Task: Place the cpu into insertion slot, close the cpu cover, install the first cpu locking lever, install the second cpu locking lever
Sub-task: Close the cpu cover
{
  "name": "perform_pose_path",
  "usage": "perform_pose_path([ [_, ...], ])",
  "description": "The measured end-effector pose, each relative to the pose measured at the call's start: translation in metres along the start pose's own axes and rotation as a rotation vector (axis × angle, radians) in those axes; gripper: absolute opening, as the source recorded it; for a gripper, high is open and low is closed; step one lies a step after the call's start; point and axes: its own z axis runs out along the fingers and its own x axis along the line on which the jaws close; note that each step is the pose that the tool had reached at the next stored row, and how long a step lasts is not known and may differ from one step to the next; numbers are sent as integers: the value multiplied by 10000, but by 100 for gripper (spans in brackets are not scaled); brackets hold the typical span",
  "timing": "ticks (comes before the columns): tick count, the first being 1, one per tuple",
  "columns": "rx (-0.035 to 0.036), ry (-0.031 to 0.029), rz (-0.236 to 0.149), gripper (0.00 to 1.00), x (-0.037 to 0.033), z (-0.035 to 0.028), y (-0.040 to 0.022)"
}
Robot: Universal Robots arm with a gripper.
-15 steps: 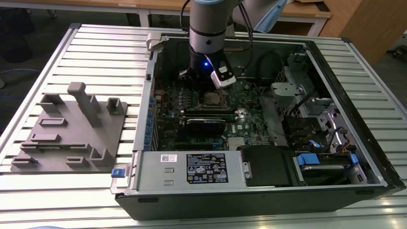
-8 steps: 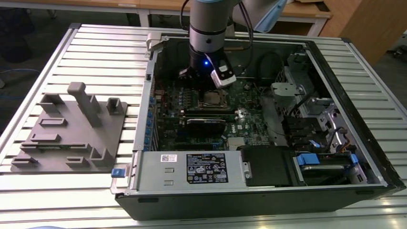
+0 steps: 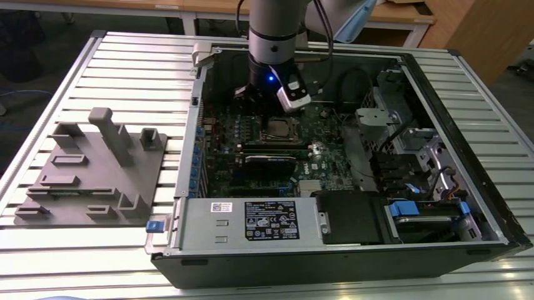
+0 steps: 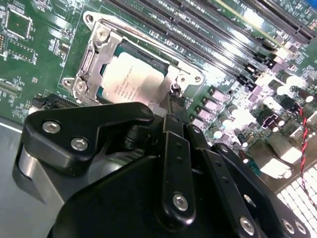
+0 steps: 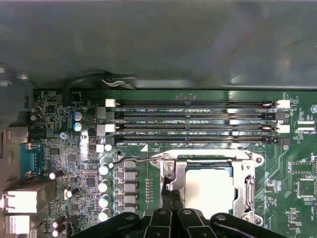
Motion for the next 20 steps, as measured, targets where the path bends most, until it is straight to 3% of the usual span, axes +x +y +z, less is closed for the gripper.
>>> perform_pose_path([
  [4, -1, 0, 0, 10, -21, 1, 1],
  [13, -1, -1, -1, 10, -226, 4, 3],
  [20, -2, 9, 0, 10, -236, -45, 4],
])
